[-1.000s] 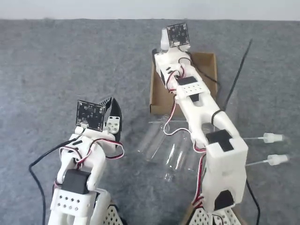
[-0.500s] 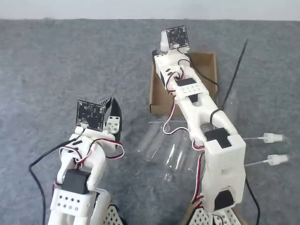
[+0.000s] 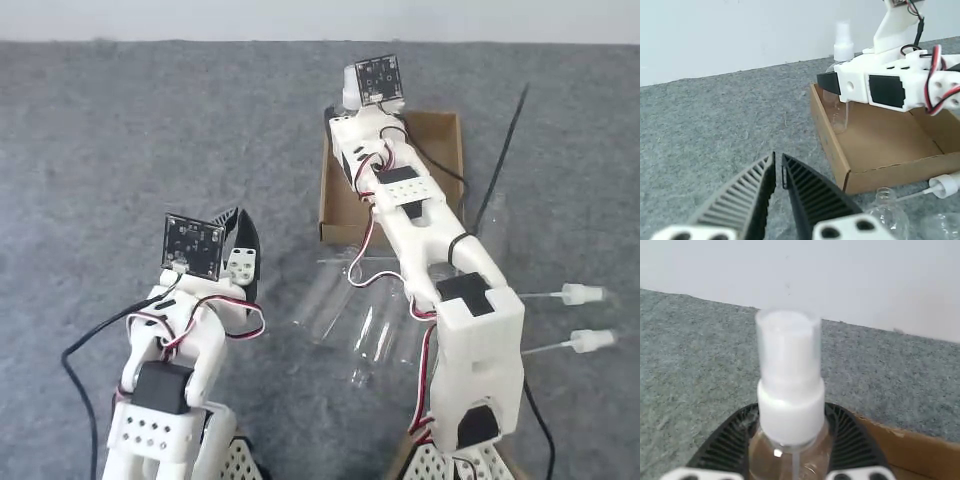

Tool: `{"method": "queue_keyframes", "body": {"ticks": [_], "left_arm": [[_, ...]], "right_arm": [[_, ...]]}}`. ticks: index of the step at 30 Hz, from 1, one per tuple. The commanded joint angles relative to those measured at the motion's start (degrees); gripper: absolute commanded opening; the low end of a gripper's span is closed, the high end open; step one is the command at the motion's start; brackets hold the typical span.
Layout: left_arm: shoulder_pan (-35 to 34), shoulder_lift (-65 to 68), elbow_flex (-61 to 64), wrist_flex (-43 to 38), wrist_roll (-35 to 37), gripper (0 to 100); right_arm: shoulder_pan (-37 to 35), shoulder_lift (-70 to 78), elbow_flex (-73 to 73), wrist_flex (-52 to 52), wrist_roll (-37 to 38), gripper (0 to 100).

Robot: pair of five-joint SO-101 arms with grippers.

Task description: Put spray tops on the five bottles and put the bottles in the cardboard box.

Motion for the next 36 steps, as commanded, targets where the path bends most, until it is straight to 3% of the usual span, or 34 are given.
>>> {"method": "queue_keyframes", "body": {"ticks": [1,5,16,20,23,33,36], "left_arm": [[-0.09,0.09,-0.22,-1.23,0.18,1],[-0.09,0.09,-0.22,-1.32,0.18,1],[-0.09,0.09,-0.22,-1.32,0.18,1],[-0.09,0.09,-0.22,-1.32,0.18,1],[-0.09,0.09,-0.22,-1.32,0.18,1],[-0.09,0.09,-0.22,-1.32,0.09,1],[-0.09,0.09,-0.22,-1.32,0.00,1]], "right_arm": [[0.13,-0.84,-3.34,-1.19,-0.26,0.7],[0.13,-0.84,-3.34,-1.19,-0.26,2.0],[-0.04,-1.36,-2.02,-1.19,0.26,19.2],[-1.19,-1.27,-1.85,-1.19,7.30,24.1],[-2.33,-1.27,-1.85,-1.10,8.44,28.0],[-1.10,-1.45,-6.68,2.77,8.35,29.1],[-1.01,-1.45,-10.73,8.13,8.35,29.2]]}}
